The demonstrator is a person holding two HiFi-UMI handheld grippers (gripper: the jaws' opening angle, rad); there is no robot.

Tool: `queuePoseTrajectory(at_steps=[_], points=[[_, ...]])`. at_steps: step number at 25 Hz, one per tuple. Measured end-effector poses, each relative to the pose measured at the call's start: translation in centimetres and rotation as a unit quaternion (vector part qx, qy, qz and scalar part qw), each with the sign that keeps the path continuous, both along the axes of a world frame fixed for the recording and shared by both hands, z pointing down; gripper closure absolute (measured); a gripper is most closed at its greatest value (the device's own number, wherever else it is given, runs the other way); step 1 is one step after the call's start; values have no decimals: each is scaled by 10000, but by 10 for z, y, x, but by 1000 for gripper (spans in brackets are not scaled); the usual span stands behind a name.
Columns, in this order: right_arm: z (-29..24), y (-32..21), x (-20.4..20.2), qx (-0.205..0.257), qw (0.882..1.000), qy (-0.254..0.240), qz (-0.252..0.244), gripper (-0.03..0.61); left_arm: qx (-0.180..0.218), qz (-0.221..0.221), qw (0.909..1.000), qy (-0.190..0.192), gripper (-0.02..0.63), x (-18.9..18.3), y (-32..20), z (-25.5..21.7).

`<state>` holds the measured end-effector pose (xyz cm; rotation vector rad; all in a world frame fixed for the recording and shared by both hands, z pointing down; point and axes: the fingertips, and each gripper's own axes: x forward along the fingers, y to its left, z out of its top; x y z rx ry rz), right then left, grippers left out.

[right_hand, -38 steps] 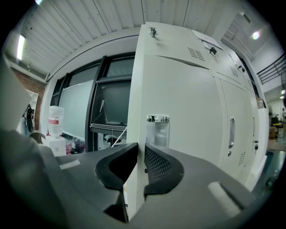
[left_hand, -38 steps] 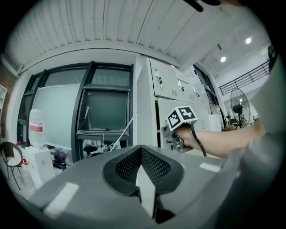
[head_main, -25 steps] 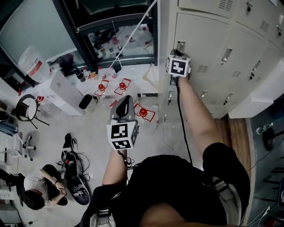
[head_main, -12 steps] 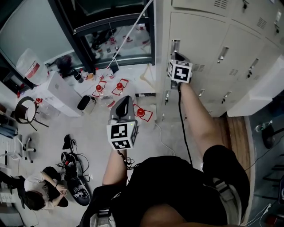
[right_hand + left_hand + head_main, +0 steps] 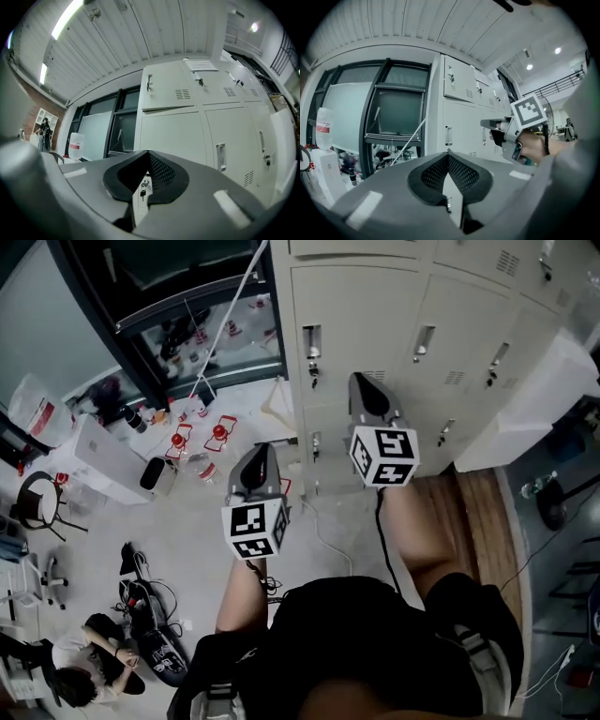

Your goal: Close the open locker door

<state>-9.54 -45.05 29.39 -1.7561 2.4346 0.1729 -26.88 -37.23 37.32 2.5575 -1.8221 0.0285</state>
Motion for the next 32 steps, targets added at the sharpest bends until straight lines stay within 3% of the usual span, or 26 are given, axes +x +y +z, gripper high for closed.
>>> queuePoseTrajectory(at_steps=[8, 15, 23, 32], points=[[25, 59, 53, 15, 9999, 42, -137, 569, 32, 273, 9996, 34, 614, 82, -1, -5], [35, 69, 88, -90, 9996, 15, -256, 569, 127, 236, 9996, 15, 614, 121, 10, -12], [42, 76, 102, -186, 9989, -56, -417, 569, 68, 120, 9999, -49, 614, 139, 22, -8], [44, 79, 91, -201, 9981, -74, -573, 569, 27, 8, 10000, -80, 614, 133, 29, -7]])
